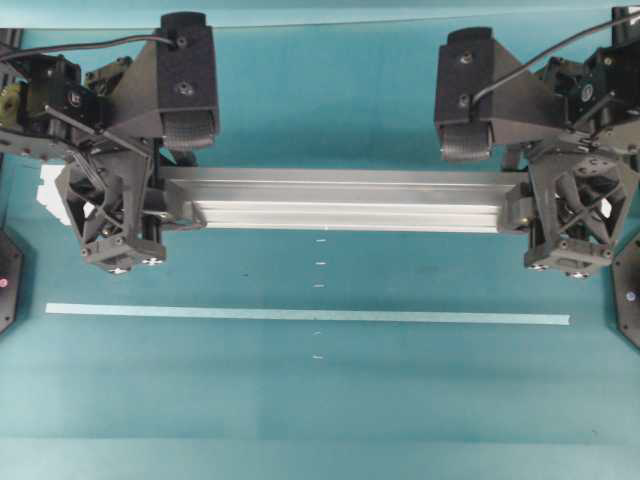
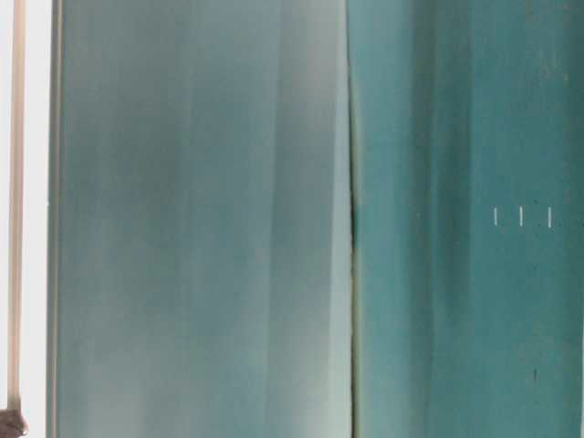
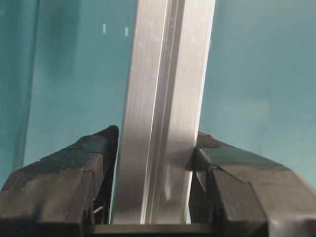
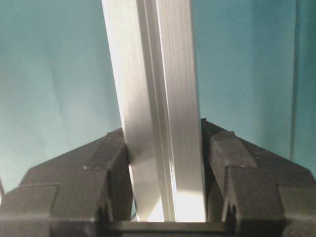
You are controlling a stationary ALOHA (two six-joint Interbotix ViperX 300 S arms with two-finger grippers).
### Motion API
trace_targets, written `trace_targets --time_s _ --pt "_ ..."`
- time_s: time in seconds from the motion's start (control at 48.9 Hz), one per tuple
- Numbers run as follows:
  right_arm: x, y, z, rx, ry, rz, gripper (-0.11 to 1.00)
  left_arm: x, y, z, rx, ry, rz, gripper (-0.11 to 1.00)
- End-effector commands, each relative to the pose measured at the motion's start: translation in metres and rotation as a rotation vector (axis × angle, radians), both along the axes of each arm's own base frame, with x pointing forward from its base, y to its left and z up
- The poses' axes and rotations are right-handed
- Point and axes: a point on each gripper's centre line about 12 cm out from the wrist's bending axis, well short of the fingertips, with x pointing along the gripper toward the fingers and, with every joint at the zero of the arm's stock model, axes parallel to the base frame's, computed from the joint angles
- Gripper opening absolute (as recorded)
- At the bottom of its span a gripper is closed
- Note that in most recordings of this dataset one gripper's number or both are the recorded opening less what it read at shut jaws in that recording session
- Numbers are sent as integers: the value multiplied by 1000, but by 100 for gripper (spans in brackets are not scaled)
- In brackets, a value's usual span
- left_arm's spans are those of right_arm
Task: Lift the metal rail with both hands.
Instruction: 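Lift the rail with both grippers and carry it toward the back, then lower the held rail with both grippers back toward the strip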
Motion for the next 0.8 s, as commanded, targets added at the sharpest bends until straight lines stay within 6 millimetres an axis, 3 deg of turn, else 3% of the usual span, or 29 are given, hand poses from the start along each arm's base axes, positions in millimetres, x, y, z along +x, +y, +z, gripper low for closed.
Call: trace_targets --time_s 0.0,0.307,0.614,0.778 --pt "-1 3 14 18 -35 -29 36 -2 10 17 -6 -55 57 35" --pt "-2 2 -1 17 12 -36 36 -2 10 10 -5 -39 53 35" --pt "1 2 -53 14 55 -41 36 6 10 -45 -13 31 54 35" --pt "2 6 -85 5 53 -34 36 14 10 -86 -17 41 51 35"
